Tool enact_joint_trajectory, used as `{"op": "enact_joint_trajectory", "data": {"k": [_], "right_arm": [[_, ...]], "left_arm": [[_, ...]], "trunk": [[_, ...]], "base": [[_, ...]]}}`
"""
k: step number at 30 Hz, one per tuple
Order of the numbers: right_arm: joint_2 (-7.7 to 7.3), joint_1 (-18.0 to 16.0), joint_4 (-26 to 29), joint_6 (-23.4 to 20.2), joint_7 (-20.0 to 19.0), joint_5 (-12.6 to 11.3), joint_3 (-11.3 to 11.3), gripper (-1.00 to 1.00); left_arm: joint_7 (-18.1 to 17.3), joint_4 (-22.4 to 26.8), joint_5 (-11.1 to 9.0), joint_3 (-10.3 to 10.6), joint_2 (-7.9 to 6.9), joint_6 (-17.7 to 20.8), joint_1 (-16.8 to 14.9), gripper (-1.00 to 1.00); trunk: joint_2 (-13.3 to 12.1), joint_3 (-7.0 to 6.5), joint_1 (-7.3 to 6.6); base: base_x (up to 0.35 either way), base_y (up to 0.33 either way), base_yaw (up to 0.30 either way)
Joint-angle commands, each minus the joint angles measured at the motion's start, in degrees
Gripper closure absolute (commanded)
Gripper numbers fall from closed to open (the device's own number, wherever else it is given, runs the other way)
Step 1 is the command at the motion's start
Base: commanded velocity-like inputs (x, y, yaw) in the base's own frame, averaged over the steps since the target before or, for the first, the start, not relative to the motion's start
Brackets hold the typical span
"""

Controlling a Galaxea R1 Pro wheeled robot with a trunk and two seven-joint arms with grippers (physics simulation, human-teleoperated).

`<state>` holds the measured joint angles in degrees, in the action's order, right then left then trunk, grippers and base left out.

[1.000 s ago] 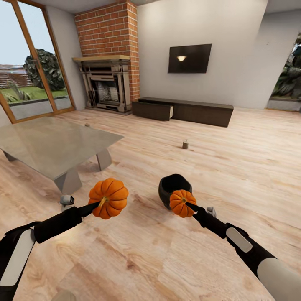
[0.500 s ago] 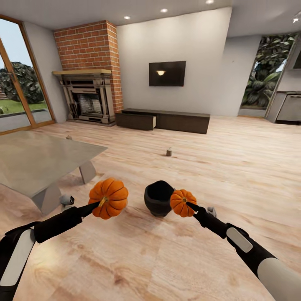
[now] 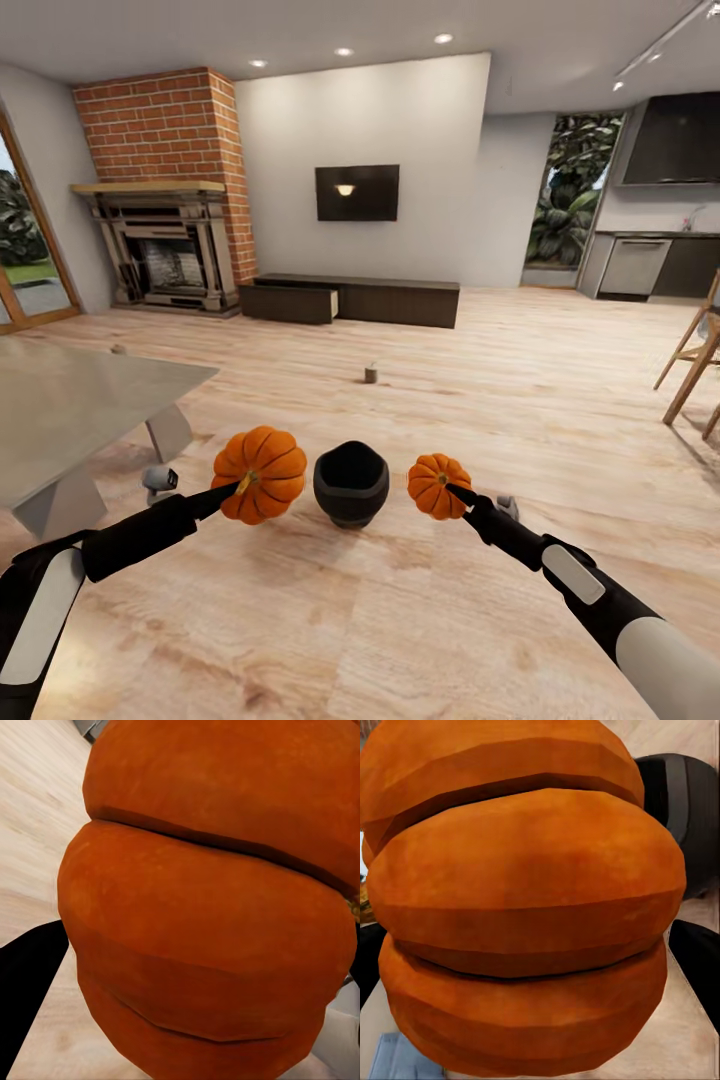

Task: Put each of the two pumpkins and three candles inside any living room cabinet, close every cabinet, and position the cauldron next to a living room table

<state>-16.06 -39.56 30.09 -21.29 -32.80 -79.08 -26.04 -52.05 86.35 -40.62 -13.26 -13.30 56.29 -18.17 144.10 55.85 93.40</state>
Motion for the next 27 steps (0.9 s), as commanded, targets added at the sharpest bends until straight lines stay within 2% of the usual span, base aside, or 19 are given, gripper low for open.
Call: {"op": "enact_joint_trajectory", "data": {"k": [1, 7, 20, 27], "right_arm": [[-0.04, -0.08, 0.0, -0.25, -0.07, -0.88, -0.2, 1.0], [-0.03, -0.08, -0.03, -0.77, 0.16, -0.93, -0.16, 1.0], [-0.03, -0.08, -0.03, -0.95, 0.25, -1.06, -0.16, 1.0], [-0.03, -0.08, -0.03, -0.88, 0.21, -0.94, -0.16, 1.0]], "left_arm": [[-0.17, 0.03, 0.03, -0.07, -0.02, 0.23, -0.02, 1.0], [-0.15, 0.05, 0.01, -0.05, 0.0, 0.23, -0.08, 1.0], [-0.08, 0.05, 0.06, -0.01, -0.01, 0.21, -0.06, 1.0], [-0.05, 0.05, 0.4, -0.01, 0.02, 0.17, -0.08, 1.0]], "trunk": [[0.03, 0.03, -0.02], [0.03, 0.0, -0.02], [0.03, 0.0, -0.02], [0.03, 0.0, -0.02]], "base": [[0.0, -0.148, -0.115], [0.0, -0.245, -0.13], [0.003, -0.281, -0.276], [0.152, -0.236, -0.215]]}}
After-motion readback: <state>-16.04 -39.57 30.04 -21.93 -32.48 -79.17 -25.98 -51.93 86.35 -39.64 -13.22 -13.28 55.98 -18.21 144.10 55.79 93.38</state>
